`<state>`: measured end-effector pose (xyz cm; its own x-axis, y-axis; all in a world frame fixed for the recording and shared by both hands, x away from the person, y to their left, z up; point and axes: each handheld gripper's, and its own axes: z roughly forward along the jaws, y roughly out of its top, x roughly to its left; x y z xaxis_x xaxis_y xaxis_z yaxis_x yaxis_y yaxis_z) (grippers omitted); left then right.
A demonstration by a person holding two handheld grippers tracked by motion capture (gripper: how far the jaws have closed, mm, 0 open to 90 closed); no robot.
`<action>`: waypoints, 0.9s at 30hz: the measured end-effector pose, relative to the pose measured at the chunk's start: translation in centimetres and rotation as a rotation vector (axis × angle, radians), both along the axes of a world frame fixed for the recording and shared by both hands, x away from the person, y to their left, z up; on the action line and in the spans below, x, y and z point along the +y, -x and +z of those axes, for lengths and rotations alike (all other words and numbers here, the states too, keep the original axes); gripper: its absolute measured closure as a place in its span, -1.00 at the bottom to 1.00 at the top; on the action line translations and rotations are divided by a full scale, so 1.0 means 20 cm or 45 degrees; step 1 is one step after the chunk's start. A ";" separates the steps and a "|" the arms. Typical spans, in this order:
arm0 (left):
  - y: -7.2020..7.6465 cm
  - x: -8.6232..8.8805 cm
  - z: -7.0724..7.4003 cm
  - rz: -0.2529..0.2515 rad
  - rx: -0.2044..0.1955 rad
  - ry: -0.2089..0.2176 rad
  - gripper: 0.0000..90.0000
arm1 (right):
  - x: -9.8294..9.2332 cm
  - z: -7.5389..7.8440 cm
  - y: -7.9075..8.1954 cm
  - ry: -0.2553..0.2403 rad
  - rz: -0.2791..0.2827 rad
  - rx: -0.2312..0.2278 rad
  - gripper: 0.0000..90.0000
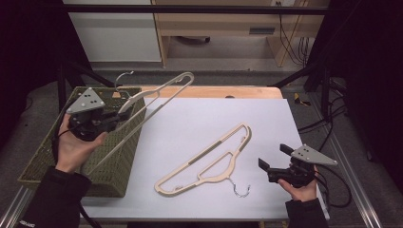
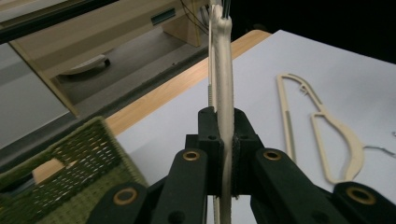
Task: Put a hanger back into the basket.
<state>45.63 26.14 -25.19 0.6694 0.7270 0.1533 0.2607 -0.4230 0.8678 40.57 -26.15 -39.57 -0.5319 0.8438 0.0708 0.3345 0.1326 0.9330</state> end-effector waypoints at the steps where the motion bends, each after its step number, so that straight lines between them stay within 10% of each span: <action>1: -0.01 0.06 0.01 0.018 -0.001 -0.017 0.91 | 0.00 0.00 0.00 0.000 0.001 0.002 -0.90; 27: -0.17 0.65 -0.18 0.245 0.049 -0.123 0.91 | 0.01 -0.01 -0.01 0.018 0.006 0.015 -0.90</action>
<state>48.97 39.18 -28.76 0.5262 0.8252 0.2052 0.3771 -0.4428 0.8135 40.76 -25.94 -39.76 -0.5350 0.8423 0.0649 0.3448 0.1476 0.9270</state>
